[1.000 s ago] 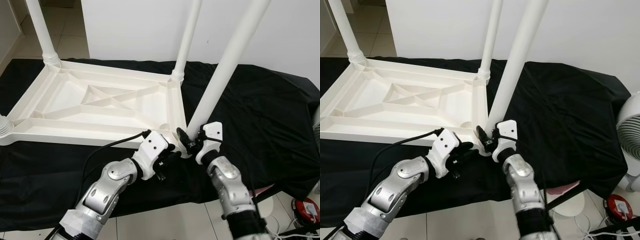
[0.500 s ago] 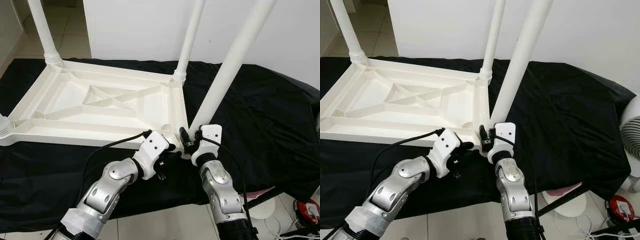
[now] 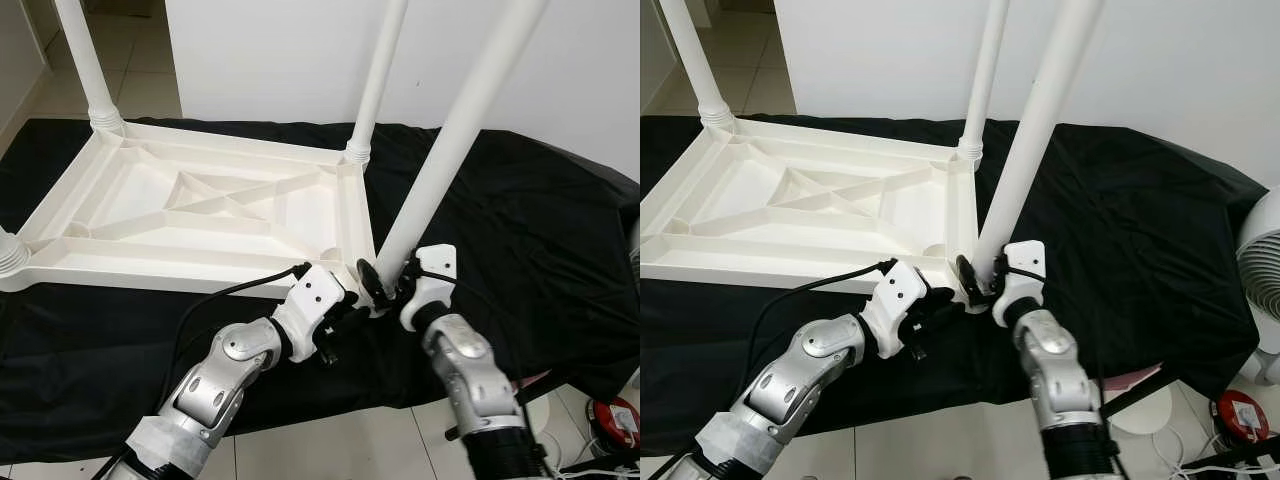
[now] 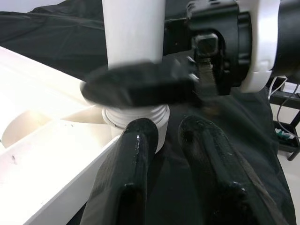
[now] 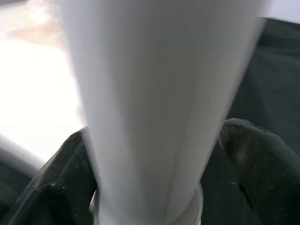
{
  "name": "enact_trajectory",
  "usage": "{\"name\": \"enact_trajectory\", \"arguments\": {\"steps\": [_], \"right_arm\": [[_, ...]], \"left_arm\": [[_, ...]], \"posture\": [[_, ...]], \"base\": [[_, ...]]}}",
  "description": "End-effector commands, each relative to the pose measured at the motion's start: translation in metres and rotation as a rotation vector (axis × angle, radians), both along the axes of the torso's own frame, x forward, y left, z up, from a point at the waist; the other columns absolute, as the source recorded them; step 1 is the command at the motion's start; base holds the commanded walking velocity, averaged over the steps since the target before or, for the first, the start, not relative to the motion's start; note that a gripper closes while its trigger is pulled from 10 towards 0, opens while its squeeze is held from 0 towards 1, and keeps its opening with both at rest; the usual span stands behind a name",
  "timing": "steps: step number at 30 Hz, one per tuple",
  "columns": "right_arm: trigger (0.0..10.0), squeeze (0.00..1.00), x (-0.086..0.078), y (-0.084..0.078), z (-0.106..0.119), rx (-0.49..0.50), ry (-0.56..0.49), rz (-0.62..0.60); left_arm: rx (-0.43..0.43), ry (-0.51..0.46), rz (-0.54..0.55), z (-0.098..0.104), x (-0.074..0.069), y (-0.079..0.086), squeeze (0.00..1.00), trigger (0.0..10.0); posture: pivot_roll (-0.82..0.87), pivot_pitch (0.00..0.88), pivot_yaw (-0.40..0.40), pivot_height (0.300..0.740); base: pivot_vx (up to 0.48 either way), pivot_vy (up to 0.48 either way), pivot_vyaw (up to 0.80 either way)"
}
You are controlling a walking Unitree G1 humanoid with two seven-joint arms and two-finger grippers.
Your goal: Building children table
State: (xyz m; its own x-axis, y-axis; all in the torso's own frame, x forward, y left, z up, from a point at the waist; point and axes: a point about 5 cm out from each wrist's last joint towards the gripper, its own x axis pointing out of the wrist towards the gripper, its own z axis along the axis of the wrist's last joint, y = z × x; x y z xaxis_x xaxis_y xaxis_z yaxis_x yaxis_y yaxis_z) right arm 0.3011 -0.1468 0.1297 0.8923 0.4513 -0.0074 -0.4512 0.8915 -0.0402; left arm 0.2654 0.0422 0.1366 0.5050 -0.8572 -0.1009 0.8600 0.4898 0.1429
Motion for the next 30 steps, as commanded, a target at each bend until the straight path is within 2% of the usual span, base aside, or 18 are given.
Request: {"name": "enact_trajectory", "arguments": {"steps": [1,7,9,12,13,14,15,16,17,18,30], "right_arm": [[10.0,0.0,-0.001,-0.002,-0.005,-0.033,0.008,0.081],[10.0,0.0,0.001,-0.002,-0.007,-0.089,-0.01,0.185],[10.0,0.0,0.006,0.002,-0.009,-0.11,-0.009,0.278],[10.0,0.0,0.009,0.005,-0.008,-0.108,-0.007,0.31],[8.0,0.0,0.014,0.008,-0.007,-0.113,-0.008,0.329],[8.0,0.0,0.017,0.009,-0.007,-0.116,-0.01,0.337],[3.6,0.0,0.02,0.01,-0.007,-0.12,-0.01,0.345],[0.6,0.0,0.023,0.01,-0.007,-0.128,-0.013,0.356],[0.6,0.0,0.023,0.01,-0.007,-0.128,-0.013,0.356],[0.0,0.0,0.025,0.009,-0.007,-0.135,-0.009,0.366],[0.0,0.0,0.019,0.005,-0.022,-0.127,0.014,0.393]], "left_arm": [[0.013,0.0,-0.064,0.0,-0.001,-0.004,0.0,10.0],[0.003,0.0,-0.067,0.002,-0.001,-0.004,0.0,10.0],[0.004,0.001,-0.078,0.002,-0.002,-0.006,0.0,10.0],[0.005,0.001,-0.082,0.002,-0.002,-0.006,0.0,10.0],[0.007,0.0,-0.083,0.002,-0.002,-0.006,0.0,10.0],[0.007,-0.001,-0.084,0.002,-0.002,-0.006,0.0,10.0],[0.009,-0.003,-0.083,0.002,-0.001,-0.006,0.0,10.0],[0.01,-0.005,-0.081,0.003,-0.001,-0.006,0.0,10.0],[0.01,-0.005,-0.081,0.003,-0.001,-0.006,0.0,10.0],[0.009,-0.006,-0.077,0.003,-0.001,-0.005,0.0,10.0],[0.006,0.0,-0.071,0.003,-0.002,-0.005,0.0,10.0]], "posture": [[0.04,0.0,-0.097,0.74],[0.04,0.0,-0.092,0.74],[0.04,0.0,-0.088,0.74],[0.04,0.0,-0.085,0.74],[0.04,0.0,-0.085,0.74],[0.04,0.0,-0.085,0.74],[0.05,0.0,-0.086,0.74],[0.05,0.0,-0.087,0.74],[0.05,0.0,-0.087,0.74],[0.06,0.0,-0.089,0.74],[0.05,0.003,-0.088,0.74]], "base": [[0.0,0.0,0.0],[0.0,0.0,0.0],[0.0,0.0,0.0],[0.0,0.0,0.0],[0.0,0.0,0.0],[0.0,0.0,0.0],[0.0,0.0,0.0],[0.0,0.0,0.0],[0.0,0.0,0.0],[0.0,0.0,0.0],[0.0,0.0,0.0]]}}
